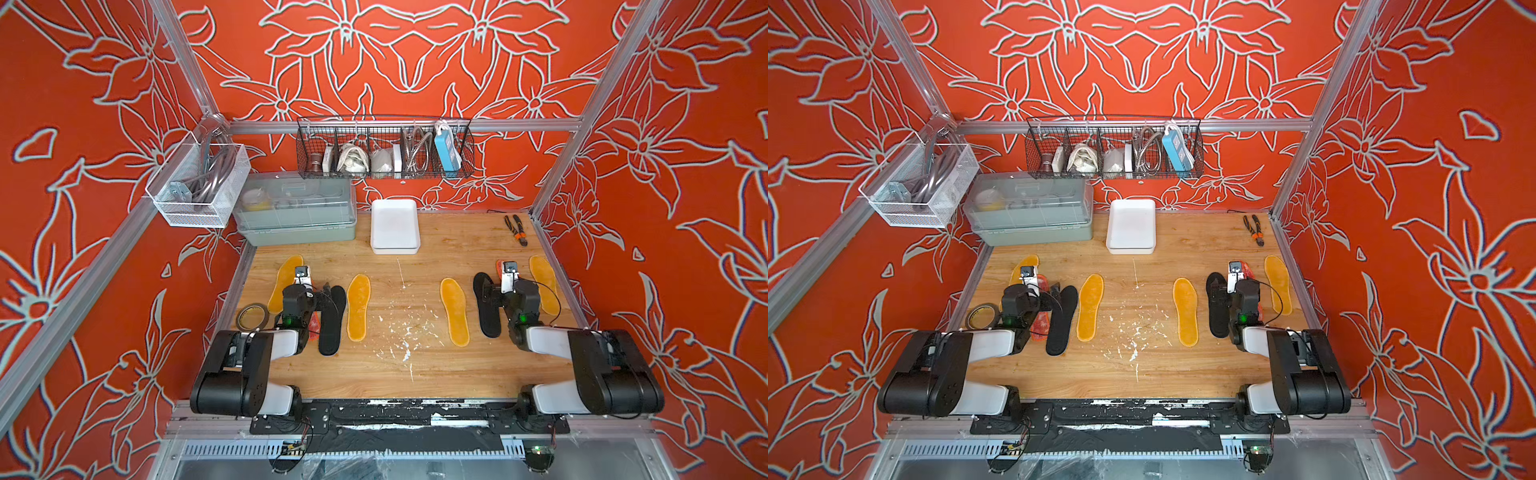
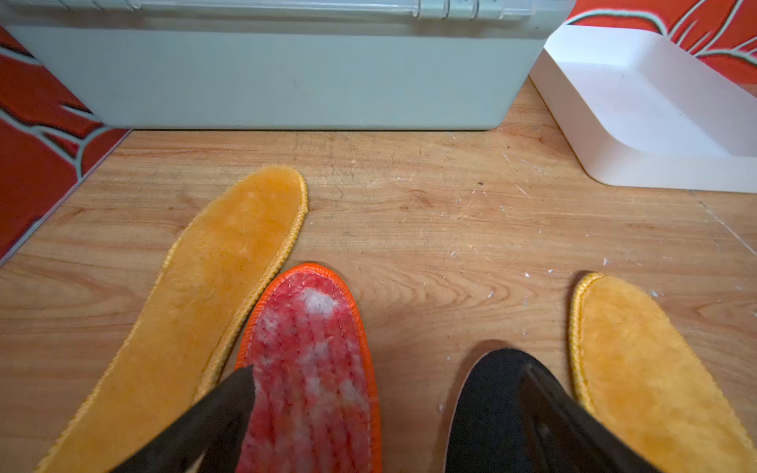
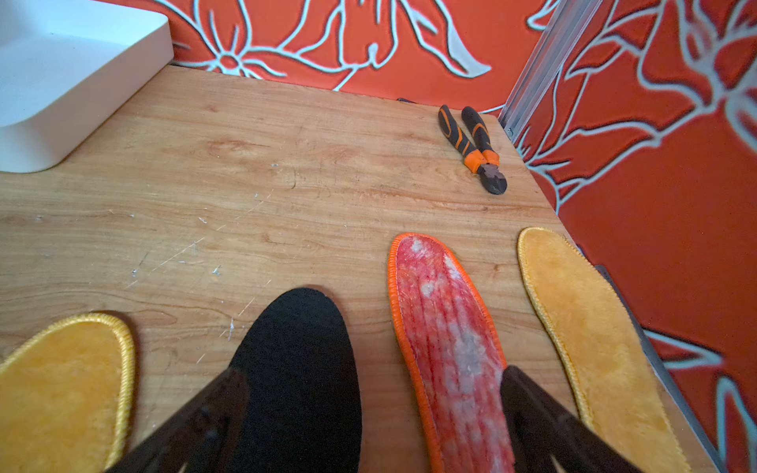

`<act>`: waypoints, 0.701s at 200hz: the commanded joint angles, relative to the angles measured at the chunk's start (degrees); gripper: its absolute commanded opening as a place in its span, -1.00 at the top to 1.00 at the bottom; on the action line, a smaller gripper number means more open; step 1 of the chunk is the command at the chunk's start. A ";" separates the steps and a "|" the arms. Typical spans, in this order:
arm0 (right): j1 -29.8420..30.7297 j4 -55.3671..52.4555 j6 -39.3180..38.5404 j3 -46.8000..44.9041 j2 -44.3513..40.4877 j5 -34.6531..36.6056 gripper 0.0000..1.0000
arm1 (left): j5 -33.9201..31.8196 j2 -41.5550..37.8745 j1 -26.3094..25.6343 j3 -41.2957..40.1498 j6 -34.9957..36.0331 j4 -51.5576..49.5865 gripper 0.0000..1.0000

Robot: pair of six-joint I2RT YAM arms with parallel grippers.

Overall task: Put the insoles into the storage box
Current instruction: Pick up the storage box at the center of the board.

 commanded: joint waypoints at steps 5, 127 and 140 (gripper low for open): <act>-0.56 0.90 0.26 0.48 0.82 -0.43 -0.99 | 1.05 -0.04 0.54 1.22 -0.20 -0.35 -0.97; -0.54 1.29 0.30 0.36 0.79 -0.43 -0.99 | 1.66 -0.02 0.78 1.23 -0.41 -0.35 -0.97; -0.63 0.00 0.15 0.57 0.47 -0.58 -0.99 | 1.66 -0.02 0.78 1.17 -0.40 -0.32 -0.97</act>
